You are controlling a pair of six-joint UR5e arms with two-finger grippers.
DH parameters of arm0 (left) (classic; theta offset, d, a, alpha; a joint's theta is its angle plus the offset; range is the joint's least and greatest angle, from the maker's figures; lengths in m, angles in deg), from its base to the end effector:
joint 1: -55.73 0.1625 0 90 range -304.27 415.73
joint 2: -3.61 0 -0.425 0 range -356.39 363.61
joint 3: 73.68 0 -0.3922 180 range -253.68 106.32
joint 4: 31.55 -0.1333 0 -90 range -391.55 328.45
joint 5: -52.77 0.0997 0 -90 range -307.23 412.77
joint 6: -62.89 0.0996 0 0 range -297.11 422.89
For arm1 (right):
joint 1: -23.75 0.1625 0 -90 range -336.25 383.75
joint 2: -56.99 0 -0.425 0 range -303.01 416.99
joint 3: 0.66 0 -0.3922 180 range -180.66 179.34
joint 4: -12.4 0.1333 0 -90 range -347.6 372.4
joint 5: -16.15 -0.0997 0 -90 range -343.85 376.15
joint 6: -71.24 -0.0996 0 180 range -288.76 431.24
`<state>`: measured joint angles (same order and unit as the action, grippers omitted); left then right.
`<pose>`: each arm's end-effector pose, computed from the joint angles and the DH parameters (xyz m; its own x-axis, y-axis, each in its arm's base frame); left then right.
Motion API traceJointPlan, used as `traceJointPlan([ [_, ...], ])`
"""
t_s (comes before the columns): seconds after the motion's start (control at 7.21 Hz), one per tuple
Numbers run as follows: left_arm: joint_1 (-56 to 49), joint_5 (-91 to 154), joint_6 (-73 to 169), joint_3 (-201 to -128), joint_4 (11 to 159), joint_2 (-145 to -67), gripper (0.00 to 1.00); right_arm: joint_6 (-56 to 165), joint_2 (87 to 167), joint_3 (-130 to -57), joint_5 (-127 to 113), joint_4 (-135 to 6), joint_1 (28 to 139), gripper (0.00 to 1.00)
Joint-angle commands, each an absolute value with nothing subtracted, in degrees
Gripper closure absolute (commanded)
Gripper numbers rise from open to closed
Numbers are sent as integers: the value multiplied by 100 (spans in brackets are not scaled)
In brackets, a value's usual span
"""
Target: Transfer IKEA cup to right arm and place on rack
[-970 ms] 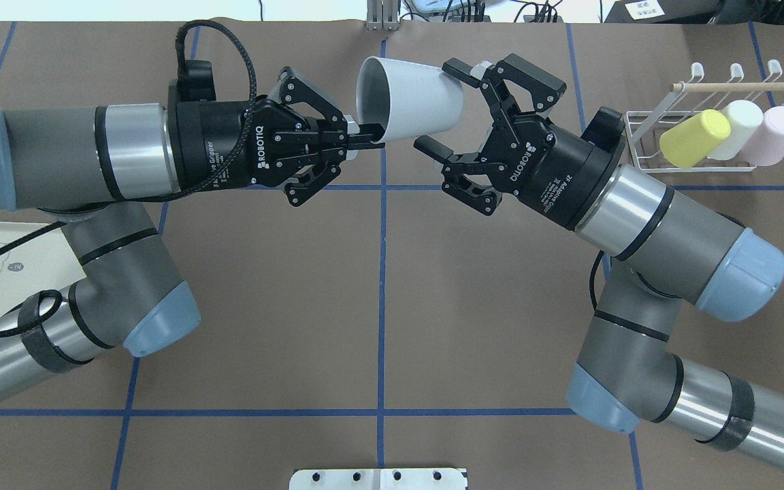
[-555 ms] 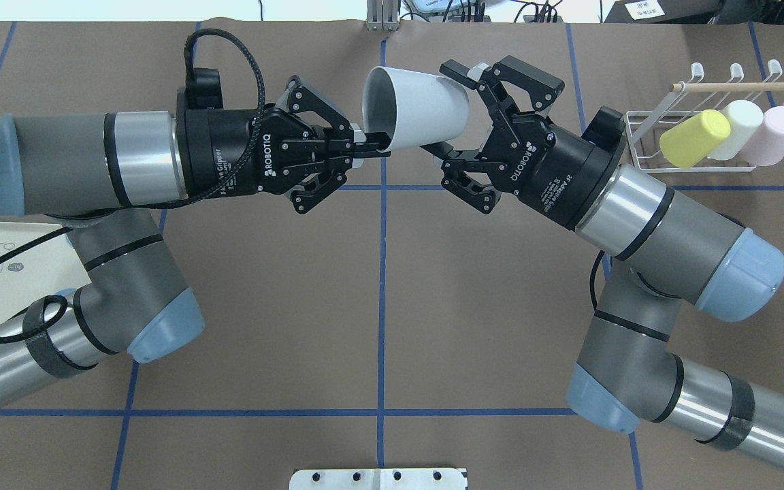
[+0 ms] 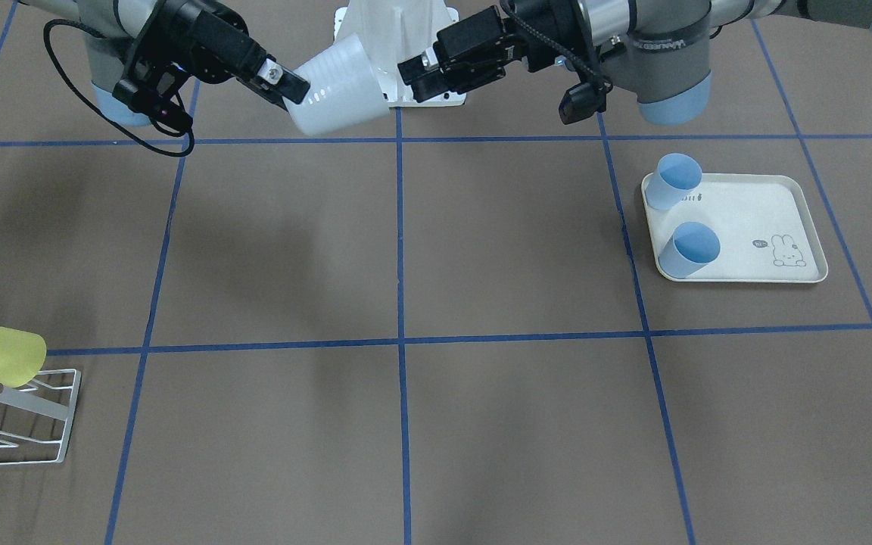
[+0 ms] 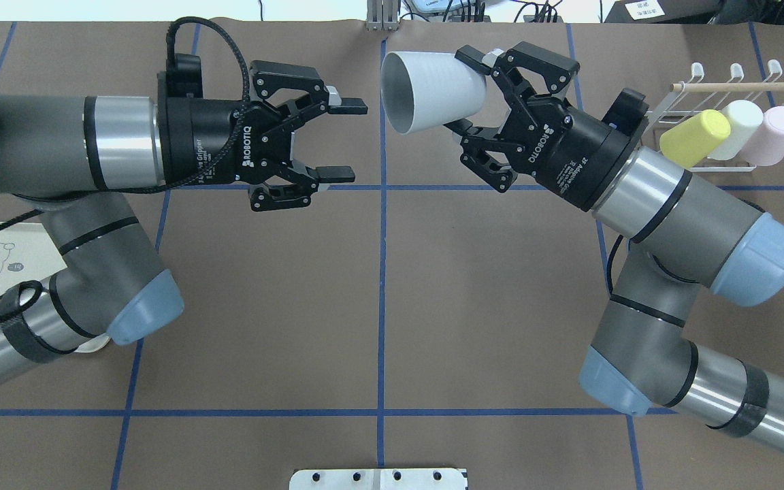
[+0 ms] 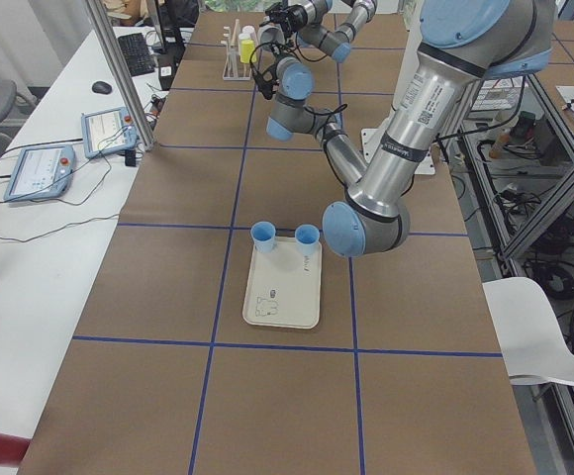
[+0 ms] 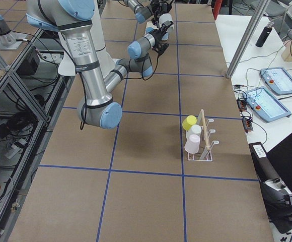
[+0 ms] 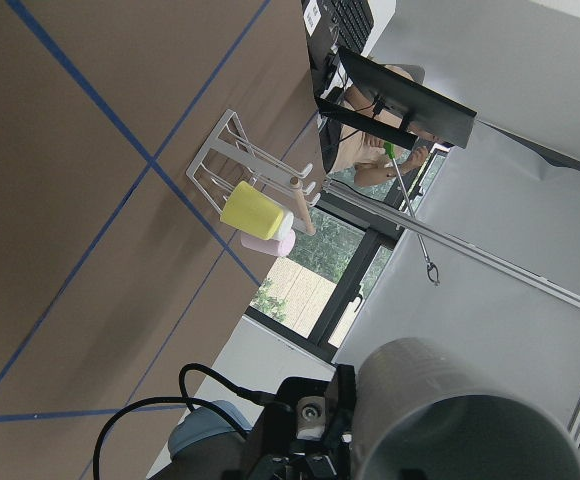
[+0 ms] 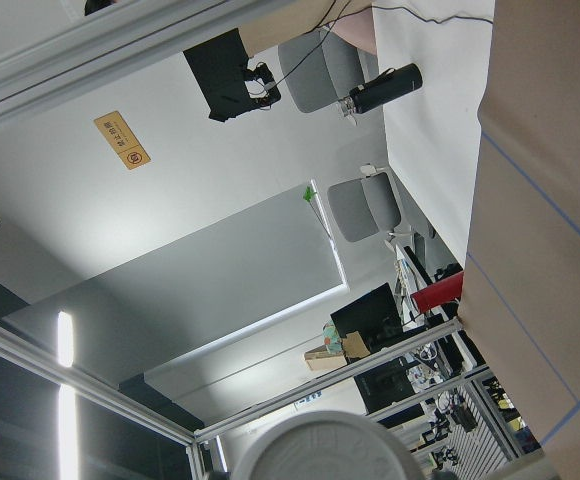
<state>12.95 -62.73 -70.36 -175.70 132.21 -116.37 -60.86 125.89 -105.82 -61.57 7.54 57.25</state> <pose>0.3360 -0.4341 0.1393 -0.4574 -0.4193 -0.7842 0.0207 0.8766 -0.4808 -0.3320 -0.4050 0.1912 -0.7854 0.2657 0.5590 -0.2212 0.7230 -0.6545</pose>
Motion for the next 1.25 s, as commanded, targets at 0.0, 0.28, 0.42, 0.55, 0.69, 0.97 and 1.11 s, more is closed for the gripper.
traceJointPlan([
  [0.0,626,-6886,-5515,-17589,12859,-10781,0,-4354,12834,-10578,-6242,328,5968,82],
  [0.28,406,-6887,-3854,-17607,12397,-10004,0,-3252,12835,-10578,-6242,-522,6380,82],
  [0.42,344,-6870,-2844,-17616,11984,-9618,1,-2629,12844,-10569,-6234,-1040,6617,82],
  [0.55,178,-6861,-1877,-17642,11423,-9440,1,-2118,12835,-10569,-6225,-1515,6846,82],
  [0.69,19,-6791,-1050,-17651,10921,-9230,1,-1687,12835,-10560,-6225,-1781,7074,82],
  [0.97,18,-6335,105,-17660,10356,-8755,3,-1070,12835,-10560,-6225,-2212,7409,82],
  [1.11,27,-6238,397,-17660,10197,-8570,4,-754,12844,-10517,-6216,-2397,7524,82],
])
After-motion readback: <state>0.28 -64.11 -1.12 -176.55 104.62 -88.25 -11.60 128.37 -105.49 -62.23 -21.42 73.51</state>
